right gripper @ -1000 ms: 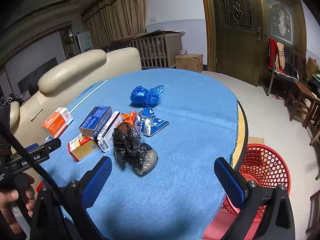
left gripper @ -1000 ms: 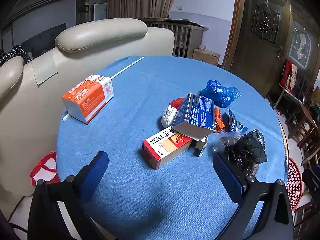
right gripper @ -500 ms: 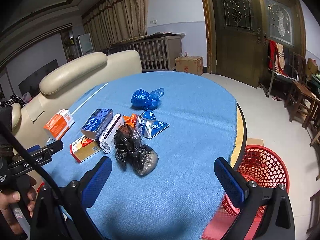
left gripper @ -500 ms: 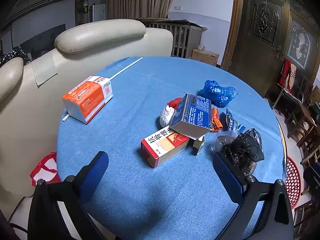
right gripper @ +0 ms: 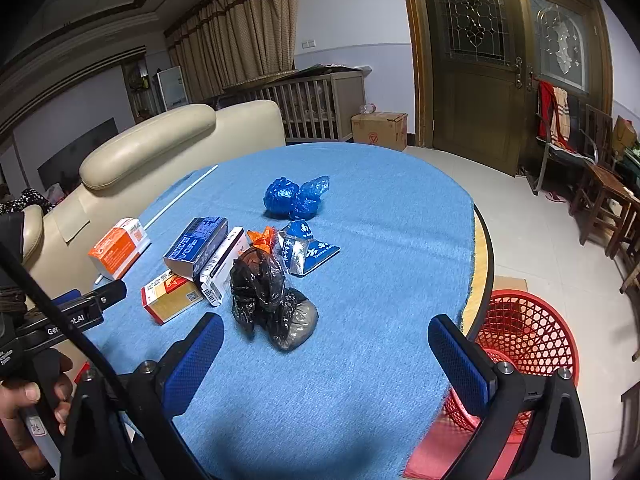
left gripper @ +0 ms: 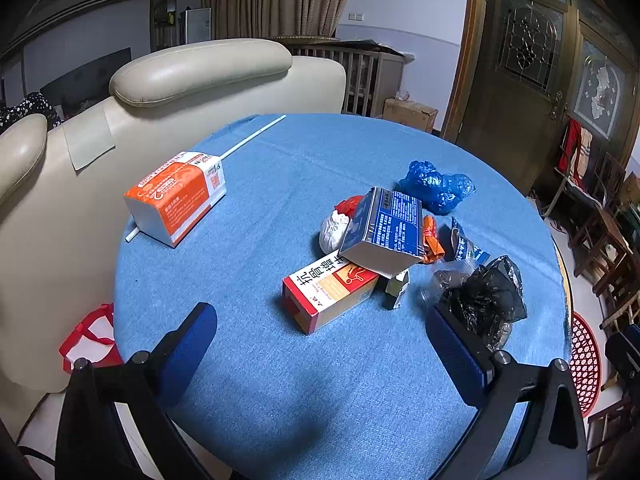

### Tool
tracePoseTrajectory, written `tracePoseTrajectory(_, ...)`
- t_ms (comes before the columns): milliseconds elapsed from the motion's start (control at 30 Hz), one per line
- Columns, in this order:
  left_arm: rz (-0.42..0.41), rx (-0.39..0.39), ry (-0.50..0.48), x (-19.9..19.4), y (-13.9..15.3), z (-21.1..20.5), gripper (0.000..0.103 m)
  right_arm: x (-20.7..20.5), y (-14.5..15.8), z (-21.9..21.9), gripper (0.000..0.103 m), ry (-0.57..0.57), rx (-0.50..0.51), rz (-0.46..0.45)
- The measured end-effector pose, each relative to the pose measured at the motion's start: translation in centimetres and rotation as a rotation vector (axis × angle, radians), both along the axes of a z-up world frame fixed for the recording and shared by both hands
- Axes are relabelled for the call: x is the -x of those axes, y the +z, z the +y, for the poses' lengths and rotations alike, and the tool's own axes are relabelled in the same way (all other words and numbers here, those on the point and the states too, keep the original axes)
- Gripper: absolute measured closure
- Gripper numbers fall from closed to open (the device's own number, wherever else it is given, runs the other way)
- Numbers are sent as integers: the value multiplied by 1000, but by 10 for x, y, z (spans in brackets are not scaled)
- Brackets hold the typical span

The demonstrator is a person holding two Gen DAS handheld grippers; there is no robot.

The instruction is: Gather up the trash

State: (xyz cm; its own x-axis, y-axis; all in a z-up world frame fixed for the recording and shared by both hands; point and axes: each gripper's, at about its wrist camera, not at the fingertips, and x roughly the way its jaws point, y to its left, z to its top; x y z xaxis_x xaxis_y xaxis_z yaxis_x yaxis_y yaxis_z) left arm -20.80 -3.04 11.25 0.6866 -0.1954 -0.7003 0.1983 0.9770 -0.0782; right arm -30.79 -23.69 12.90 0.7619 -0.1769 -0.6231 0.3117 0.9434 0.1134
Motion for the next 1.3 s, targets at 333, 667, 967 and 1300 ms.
tracePoseTrajectory(333, -4, 1, -1, -1, 2, 1, 0, -1, 2, 1, 0, 6, 2, -4)
tracePoseTrajectory(667, -3, 12, 2, -1, 2, 3, 0, 0, 3, 1, 0, 7, -1, -11)
tracePoseTrajectory(967, 1, 23, 6, 1, 0, 6, 0, 0, 5, 3, 0, 12, -2, -16)
tracePoseTrajectory(1300, 8, 33, 10, 0, -5, 10, 0, -3, 3, 6, 0, 27, -10, -8)
